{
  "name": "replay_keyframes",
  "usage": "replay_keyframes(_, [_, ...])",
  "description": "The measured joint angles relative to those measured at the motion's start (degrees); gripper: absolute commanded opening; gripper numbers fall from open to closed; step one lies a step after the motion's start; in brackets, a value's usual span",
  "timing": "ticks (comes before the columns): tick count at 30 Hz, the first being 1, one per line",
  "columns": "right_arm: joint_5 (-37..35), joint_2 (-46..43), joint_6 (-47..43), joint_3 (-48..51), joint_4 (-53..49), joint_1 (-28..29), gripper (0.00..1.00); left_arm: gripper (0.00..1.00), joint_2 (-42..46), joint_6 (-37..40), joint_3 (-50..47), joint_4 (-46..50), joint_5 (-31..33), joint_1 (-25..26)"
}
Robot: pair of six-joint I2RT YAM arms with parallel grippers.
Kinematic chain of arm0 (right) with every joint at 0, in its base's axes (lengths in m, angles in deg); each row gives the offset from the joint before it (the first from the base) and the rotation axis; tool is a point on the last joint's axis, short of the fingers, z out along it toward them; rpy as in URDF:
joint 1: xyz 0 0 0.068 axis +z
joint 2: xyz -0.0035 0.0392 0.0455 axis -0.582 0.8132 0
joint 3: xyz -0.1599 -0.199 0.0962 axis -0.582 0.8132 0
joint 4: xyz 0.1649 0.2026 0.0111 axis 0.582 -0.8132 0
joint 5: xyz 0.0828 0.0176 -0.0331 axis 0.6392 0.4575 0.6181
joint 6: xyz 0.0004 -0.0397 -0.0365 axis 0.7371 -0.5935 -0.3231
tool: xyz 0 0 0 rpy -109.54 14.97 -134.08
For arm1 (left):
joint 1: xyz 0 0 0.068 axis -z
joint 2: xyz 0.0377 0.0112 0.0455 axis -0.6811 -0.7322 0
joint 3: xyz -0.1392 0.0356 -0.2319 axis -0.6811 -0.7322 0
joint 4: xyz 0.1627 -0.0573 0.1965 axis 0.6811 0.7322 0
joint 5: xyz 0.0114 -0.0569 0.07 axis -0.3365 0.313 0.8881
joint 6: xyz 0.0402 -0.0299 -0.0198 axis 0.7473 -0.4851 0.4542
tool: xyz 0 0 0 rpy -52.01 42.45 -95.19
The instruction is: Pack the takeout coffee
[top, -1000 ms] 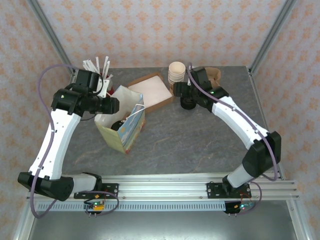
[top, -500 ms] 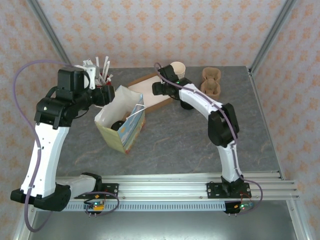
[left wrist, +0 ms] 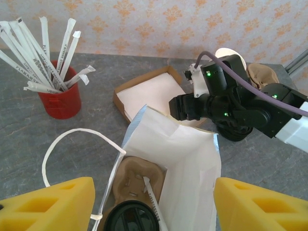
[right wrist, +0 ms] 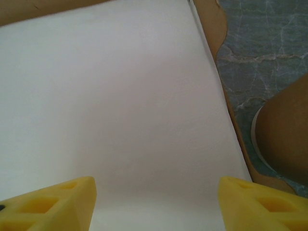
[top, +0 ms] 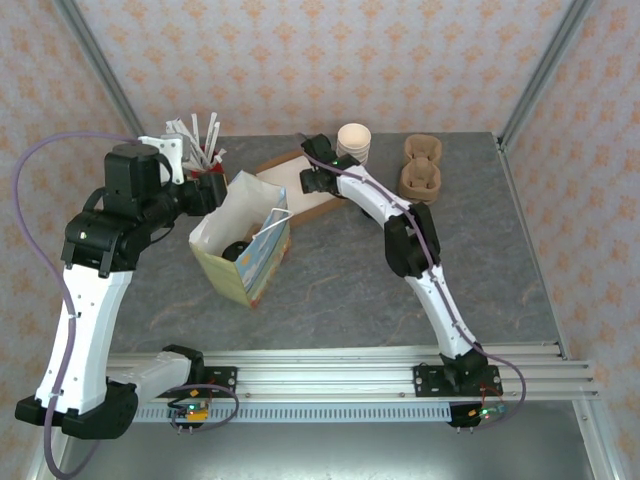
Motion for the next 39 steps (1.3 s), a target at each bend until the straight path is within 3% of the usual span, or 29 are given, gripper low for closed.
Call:
replay_keyframes(6, [-0.2,2.9,-0.2,-2.0,-0.9,-0.3,0.61,0.67,0.0,0.0,0.0,0.0,0.0,0.0])
replay_keyframes(24, [3.0,3.9,1.0,-4.1,-1.1,-0.4,0.21,0.67,0.0,0.2,-0.8,0.0,-0.2,0.0])
replay_keyframes(31, [5.3,4.1,1.9,-6.6,-1.8,-0.4,0.11,0.67,0.2,0.7,-1.1,0.0,-0.2,0.0])
replay_keyframes(35, [5.8,4.1,2.0,-8.0,-2.1,-0.4,0.19,0.67,0.5,0.7,-1.6,0.0,-0.2,0.0])
replay_keyframes(39, [3.6,4.1,1.6,-7.7,-2.7,-0.4,0.46,0.67,0.6,0.7,-2.1,0.0,-0.2,0.0])
